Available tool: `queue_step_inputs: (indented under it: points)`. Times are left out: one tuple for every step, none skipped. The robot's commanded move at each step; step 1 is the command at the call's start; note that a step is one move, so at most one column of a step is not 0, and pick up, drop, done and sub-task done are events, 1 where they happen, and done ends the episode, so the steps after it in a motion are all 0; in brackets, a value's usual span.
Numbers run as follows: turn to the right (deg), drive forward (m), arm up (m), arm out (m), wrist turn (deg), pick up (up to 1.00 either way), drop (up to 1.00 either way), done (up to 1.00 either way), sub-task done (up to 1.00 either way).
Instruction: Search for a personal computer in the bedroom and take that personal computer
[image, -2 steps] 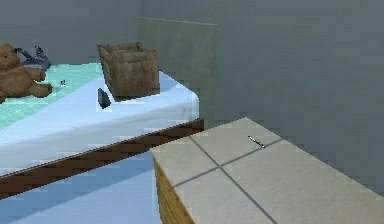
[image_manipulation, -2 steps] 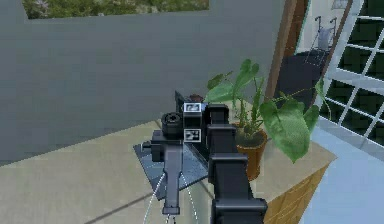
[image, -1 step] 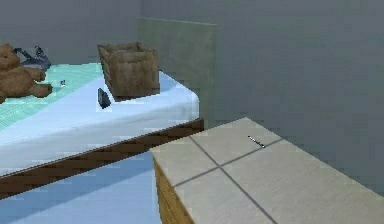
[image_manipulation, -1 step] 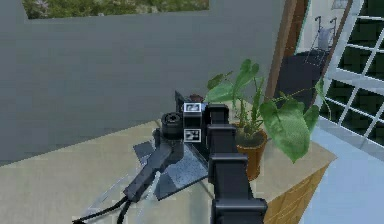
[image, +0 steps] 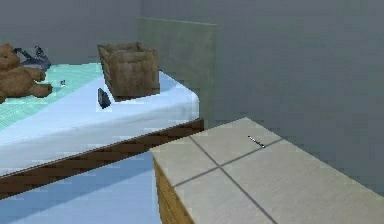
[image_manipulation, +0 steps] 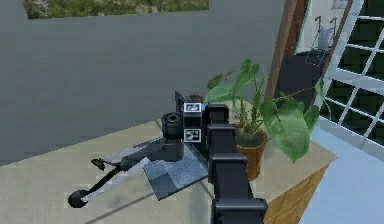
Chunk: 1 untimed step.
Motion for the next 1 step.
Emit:
queue_step_inputs:
  points:
    - [0.0, 0.0, 0.0, 0.0, 45.0, 0.0, 0.0, 0.0, 0.0]
